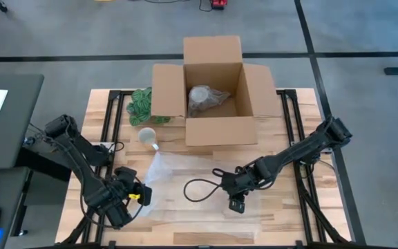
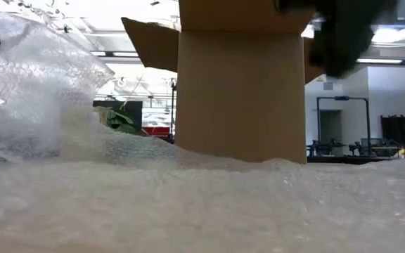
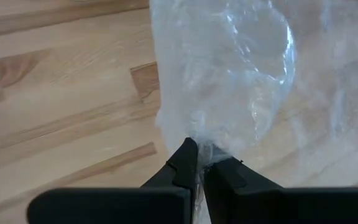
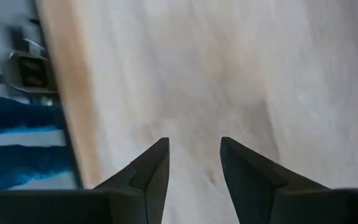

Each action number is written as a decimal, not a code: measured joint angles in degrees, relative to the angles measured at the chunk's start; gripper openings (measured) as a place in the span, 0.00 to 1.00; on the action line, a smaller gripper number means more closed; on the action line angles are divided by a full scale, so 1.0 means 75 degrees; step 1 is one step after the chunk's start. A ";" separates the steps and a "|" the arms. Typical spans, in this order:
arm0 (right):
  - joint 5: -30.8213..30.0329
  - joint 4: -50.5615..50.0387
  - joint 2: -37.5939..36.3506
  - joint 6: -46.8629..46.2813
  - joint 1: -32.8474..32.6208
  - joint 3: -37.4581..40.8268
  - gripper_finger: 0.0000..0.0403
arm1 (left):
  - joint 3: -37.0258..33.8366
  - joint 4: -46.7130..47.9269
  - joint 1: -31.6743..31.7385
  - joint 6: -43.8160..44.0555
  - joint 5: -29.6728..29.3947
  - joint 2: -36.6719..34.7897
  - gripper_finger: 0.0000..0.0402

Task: Wrap mug
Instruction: Wrap the yellow mug with bubble wrap

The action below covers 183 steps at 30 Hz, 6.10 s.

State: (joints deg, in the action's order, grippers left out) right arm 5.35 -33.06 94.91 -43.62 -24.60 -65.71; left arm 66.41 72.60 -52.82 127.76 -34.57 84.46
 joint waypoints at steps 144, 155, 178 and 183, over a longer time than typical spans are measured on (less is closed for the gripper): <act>-0.1936 -0.2045 -0.1866 -0.3181 -0.1342 -0.0732 0.45 | 0.0543 -0.1435 0.3693 -1.3116 0.3607 -0.1490 0.00; -0.1944 -0.1925 -0.1862 -0.3247 -0.1207 -0.0732 0.41 | 0.2764 -0.2310 0.2570 -1.2671 0.2930 0.1229 0.00; -0.1956 -0.1921 -0.1862 -0.2607 -0.1996 -0.0731 0.35 | 0.7028 0.0001 0.3305 -1.1899 0.3533 0.5707 0.00; -0.2181 -0.1910 -0.1862 -0.2577 -0.2194 -0.0729 0.35 | 0.7090 -0.0019 0.3302 -1.1276 0.3568 0.5738 0.02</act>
State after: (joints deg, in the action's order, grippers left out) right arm -11.01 -47.38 80.95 -62.95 -41.05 -71.18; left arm 119.59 72.45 -28.05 43.19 -7.81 127.50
